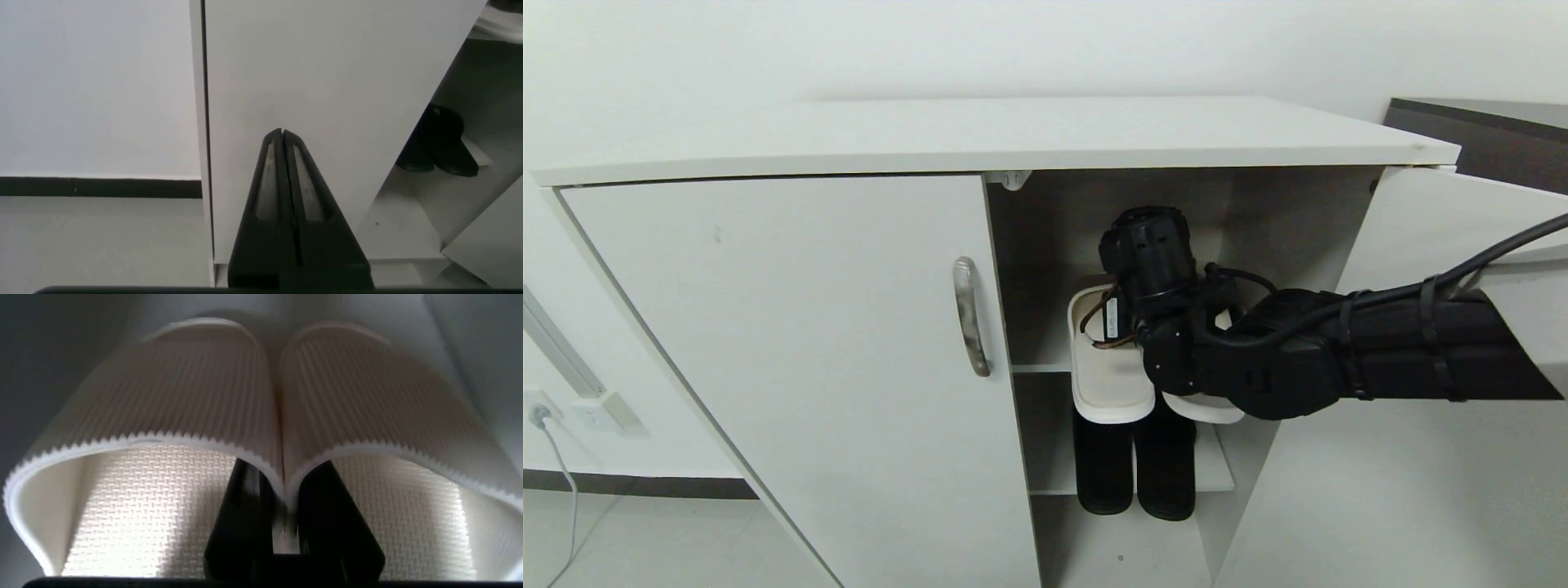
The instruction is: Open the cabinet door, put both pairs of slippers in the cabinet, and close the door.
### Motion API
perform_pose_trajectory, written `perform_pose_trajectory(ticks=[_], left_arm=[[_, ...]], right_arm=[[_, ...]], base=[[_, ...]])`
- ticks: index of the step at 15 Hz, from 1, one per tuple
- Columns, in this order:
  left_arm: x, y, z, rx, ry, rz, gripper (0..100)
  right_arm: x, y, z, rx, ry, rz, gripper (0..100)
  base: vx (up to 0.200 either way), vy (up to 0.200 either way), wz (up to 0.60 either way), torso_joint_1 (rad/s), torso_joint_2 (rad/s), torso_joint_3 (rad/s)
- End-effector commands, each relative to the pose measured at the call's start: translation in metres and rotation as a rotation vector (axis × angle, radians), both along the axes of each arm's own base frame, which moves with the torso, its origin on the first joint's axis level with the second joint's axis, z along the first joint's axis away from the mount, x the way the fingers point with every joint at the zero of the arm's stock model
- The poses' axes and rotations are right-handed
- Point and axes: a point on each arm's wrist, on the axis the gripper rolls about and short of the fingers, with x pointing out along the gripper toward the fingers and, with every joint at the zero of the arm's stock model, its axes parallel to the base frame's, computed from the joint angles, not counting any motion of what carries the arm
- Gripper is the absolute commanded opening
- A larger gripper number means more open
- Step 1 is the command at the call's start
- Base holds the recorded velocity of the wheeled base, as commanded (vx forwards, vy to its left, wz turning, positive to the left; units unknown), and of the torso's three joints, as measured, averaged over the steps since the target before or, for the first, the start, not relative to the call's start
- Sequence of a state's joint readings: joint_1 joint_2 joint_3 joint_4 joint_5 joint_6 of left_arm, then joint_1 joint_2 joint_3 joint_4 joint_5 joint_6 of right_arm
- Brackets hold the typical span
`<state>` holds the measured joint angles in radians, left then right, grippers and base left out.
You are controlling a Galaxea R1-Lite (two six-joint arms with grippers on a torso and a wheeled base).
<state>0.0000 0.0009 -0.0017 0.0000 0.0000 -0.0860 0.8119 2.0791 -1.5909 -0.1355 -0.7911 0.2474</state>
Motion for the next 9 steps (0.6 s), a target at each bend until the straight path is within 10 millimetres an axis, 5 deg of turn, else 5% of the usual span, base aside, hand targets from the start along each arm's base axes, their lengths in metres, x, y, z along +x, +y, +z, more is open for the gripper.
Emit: perform_pose_trajectory(ticks=[1, 9], left_arm=[[0.000, 0.000, 0.000, -0.001, 0.001, 0.000, 0], [0.000, 0.000, 0.000, 0.000, -0.001, 0.000, 0]], right_arm=[[0.010, 0.003, 0.001, -0.005, -0.010, 0.005, 0], [0.025, -0.002, 0.010, 0.014, -0.040, -0.018, 0]], base=[[0.000, 0.000, 0.00, 0.000, 0.00, 0.000], [0.000, 0.000, 0.00, 0.000, 0.00, 0.000]])
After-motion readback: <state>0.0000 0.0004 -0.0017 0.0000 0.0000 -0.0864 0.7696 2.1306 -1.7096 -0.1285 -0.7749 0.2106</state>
